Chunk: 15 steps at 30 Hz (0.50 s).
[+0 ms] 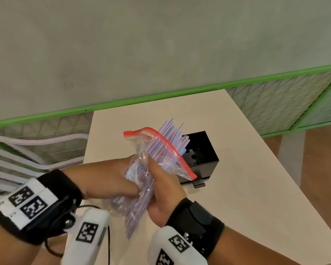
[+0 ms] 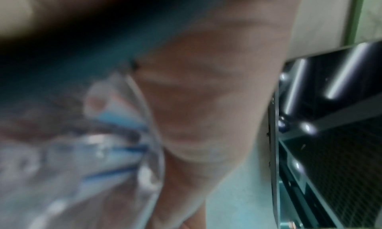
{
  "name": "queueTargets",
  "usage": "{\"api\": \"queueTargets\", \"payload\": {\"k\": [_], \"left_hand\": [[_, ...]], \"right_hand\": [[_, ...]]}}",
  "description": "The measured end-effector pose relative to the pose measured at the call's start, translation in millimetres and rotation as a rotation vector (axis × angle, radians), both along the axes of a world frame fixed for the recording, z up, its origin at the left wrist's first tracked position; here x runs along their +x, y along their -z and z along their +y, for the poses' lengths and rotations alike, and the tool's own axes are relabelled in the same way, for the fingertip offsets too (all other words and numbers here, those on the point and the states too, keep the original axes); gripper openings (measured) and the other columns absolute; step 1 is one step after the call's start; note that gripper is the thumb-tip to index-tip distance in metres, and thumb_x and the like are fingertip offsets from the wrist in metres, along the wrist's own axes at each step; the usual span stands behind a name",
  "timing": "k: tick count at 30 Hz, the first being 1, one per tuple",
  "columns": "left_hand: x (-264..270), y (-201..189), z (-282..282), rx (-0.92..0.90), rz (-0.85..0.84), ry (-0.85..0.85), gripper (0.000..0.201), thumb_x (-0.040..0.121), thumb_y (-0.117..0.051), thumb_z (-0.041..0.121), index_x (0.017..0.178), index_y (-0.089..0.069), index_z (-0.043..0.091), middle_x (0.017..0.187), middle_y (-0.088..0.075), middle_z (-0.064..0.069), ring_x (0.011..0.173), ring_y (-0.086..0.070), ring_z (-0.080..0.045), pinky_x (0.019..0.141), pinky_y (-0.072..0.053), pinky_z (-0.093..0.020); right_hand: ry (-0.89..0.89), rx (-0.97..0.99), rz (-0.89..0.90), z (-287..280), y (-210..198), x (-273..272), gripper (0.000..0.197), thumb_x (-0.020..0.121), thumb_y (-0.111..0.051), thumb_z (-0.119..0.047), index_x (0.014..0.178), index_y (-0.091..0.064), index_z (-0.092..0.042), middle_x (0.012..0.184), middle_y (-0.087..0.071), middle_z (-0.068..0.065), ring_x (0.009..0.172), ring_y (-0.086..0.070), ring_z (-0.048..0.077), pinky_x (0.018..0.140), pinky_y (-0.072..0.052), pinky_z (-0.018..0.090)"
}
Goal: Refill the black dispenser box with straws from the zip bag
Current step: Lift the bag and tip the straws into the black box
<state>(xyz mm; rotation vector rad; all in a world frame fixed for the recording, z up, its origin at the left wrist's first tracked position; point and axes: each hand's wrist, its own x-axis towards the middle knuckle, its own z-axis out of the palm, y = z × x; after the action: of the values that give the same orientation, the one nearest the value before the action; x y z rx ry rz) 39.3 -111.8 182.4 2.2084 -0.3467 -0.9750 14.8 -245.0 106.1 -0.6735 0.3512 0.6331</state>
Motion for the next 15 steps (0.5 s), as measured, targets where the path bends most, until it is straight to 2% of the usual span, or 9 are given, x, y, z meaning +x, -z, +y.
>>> {"api": "queueTargets", "payload": {"k": [2,5,7,8,9,10,12,13,15], "left_hand": [[11.3,-3.4,-3.5,0.065,0.022,0.038,0.043,0.074,-0.06,0.007,0.113,-0.063,0.025,0.111,-0.073,-0.008,0.107,-0.067,-0.027,0.097,-0.055,-0.045],[28.6,-6.9,-8.5,0.185,-0.057,0.041,0.054,0.078,-0.068,0.015,0.121,-0.044,0.038,0.122,-0.064,0.002,0.111,-0.064,-0.017,0.099,-0.054,-0.039],[42.5,-7.9,-12.9,0.202,-0.094,0.064,0.044,0.082,-0.068,0.015,0.115,-0.049,0.036,0.111,-0.068,0.004,0.098,-0.067,-0.007,0.089,-0.058,-0.028],[50.3,-8.4,-15.3,0.215,-0.068,0.089,0.037,0.083,-0.066,0.013,0.111,-0.054,0.035,0.102,-0.072,0.005,0.087,-0.068,-0.001,0.079,-0.058,-0.02],[58.1,-8.9,-17.4,0.247,-0.027,0.115,0.031,0.085,-0.065,0.012,0.107,-0.058,0.033,0.095,-0.074,0.007,0.08,-0.067,0.001,0.073,-0.056,-0.017],[65.5,-8.4,-19.6,0.292,0.013,0.142,0.026,0.085,-0.066,0.014,0.105,-0.062,0.029,0.095,-0.076,0.004,0.08,-0.068,-0.002,0.076,-0.057,-0.021],[79.8,-7.4,-26.2,0.367,0.067,0.198,0.024,0.079,-0.067,0.021,0.103,-0.067,0.021,0.102,-0.077,-0.006,0.091,-0.071,-0.02,0.094,-0.055,-0.04],[86.6,-5.9,-28.5,0.396,0.081,0.226,0.024,0.077,-0.067,0.022,0.101,-0.068,0.019,0.103,-0.076,-0.008,0.095,-0.071,-0.026,0.098,-0.052,-0.044],[99.0,-3.5,-34.8,0.43,0.097,0.262,0.031,0.072,-0.068,0.025,0.102,-0.069,0.017,0.105,-0.077,-0.009,0.103,-0.07,-0.033,0.1,-0.051,-0.046]], "right_hand": [[0.053,0.013,0.06,6.5,0.8,7.5,0.04,0.089,-0.072,-0.036,0.114,-0.073,-0.005,0.101,-0.079,0.018,0.082,-0.079,0.027,0.068,-0.062,0.039],[0.138,0.022,0.138,12.3,6.9,24.4,0.052,0.089,-0.071,-0.042,0.126,-0.067,-0.006,0.113,-0.075,0.021,0.089,-0.078,0.032,0.062,-0.062,0.039],[0.17,0.051,0.158,11.4,7.7,34.0,0.057,0.087,-0.071,-0.048,0.126,-0.066,-0.007,0.11,-0.076,0.022,0.087,-0.078,0.034,0.064,-0.062,0.041],[0.178,0.07,0.179,10.8,7.9,37.4,0.056,0.087,-0.07,-0.05,0.124,-0.067,-0.007,0.102,-0.078,0.021,0.081,-0.079,0.032,0.064,-0.061,0.039],[0.196,0.08,0.197,9.7,7.9,39.7,0.055,0.088,-0.068,-0.051,0.121,-0.069,-0.007,0.093,-0.079,0.019,0.074,-0.079,0.03,0.064,-0.06,0.038],[0.217,0.077,0.215,9.8,8.3,41.2,0.055,0.088,-0.067,-0.052,0.121,-0.069,-0.007,0.089,-0.08,0.019,0.071,-0.079,0.028,0.066,-0.06,0.039],[0.242,0.052,0.257,10.2,10.9,44.2,0.057,0.089,-0.065,-0.053,0.122,-0.068,-0.007,0.097,-0.079,0.022,0.077,-0.078,0.031,0.076,-0.06,0.043],[0.248,0.035,0.28,10.4,11.8,46.5,0.056,0.089,-0.064,-0.054,0.121,-0.069,-0.007,0.099,-0.078,0.024,0.083,-0.077,0.033,0.082,-0.059,0.046],[0.27,0.015,0.314,7.9,12.0,53.2,0.049,0.09,-0.062,-0.054,0.105,-0.071,-0.008,0.088,-0.078,0.023,0.088,-0.074,0.035,0.09,-0.056,0.05]]}}
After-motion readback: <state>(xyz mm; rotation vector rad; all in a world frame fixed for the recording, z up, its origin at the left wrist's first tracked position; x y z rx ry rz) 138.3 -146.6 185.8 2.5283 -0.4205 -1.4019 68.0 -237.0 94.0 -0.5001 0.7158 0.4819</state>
